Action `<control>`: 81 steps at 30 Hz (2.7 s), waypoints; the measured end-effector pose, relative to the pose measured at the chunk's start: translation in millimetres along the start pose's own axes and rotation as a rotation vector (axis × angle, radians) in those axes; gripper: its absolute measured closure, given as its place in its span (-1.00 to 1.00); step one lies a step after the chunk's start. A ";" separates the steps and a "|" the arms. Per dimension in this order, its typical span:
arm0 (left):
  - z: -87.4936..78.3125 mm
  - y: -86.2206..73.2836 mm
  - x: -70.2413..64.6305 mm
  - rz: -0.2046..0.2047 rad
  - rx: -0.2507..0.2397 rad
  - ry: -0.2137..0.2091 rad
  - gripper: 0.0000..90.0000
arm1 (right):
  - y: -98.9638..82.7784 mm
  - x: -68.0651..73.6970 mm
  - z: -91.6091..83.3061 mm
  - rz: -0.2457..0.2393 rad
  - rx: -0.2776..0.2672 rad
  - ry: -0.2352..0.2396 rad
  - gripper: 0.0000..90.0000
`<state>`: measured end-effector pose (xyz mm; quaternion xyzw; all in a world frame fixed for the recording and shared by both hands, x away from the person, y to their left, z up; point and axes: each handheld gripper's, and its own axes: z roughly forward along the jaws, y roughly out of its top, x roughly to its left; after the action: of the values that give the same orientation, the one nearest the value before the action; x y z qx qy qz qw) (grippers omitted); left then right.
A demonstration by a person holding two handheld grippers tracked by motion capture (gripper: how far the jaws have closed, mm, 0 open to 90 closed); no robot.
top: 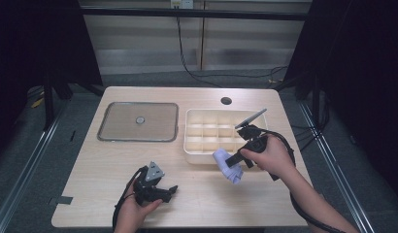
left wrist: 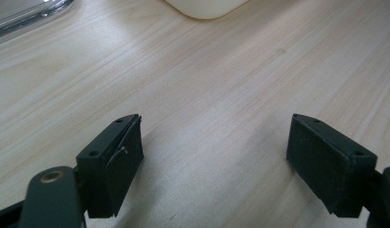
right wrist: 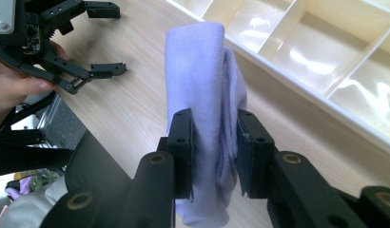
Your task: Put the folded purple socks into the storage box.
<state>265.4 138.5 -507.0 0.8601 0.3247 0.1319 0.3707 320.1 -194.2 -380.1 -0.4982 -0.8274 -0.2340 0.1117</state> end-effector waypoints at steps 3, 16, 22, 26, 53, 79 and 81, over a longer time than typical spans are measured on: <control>-0.2 0.0 -0.1 -0.001 0.002 0.000 -0.57 | 1.9 -0.4 -6.7 -0.008 -0.002 -0.017 0.57; 0.4 -0.1 -0.8 -0.012 -0.006 0.000 -0.57 | 7.2 -12.3 -29.0 0.013 -0.022 -0.072 0.57; 0.6 -0.1 -0.8 -0.012 -0.009 0.000 -0.57 | 8.5 -20.0 -32.9 0.023 -0.037 -0.087 0.57; 0.6 -0.1 -0.7 -0.009 -0.009 0.002 -0.57 | 10.1 -24.6 -37.0 0.037 -0.045 -0.092 0.57; 0.7 -0.1 -0.8 -0.007 -0.010 0.003 -0.57 | 17.2 -56.0 -59.3 0.131 -0.100 -0.169 0.57; 0.7 -0.1 -0.8 -0.007 -0.012 0.003 -0.57 | 12.9 -88.7 -50.8 0.200 -0.098 -0.236 0.57; 0.6 -0.2 -0.9 -0.009 -0.010 0.004 -0.57 | 12.4 -90.2 -50.7 0.205 -0.095 -0.242 0.57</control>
<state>264.9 137.7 -507.6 0.8566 0.3285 0.1334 0.3749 371.8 -284.2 -370.4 -0.6091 -0.7677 -0.1986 0.0107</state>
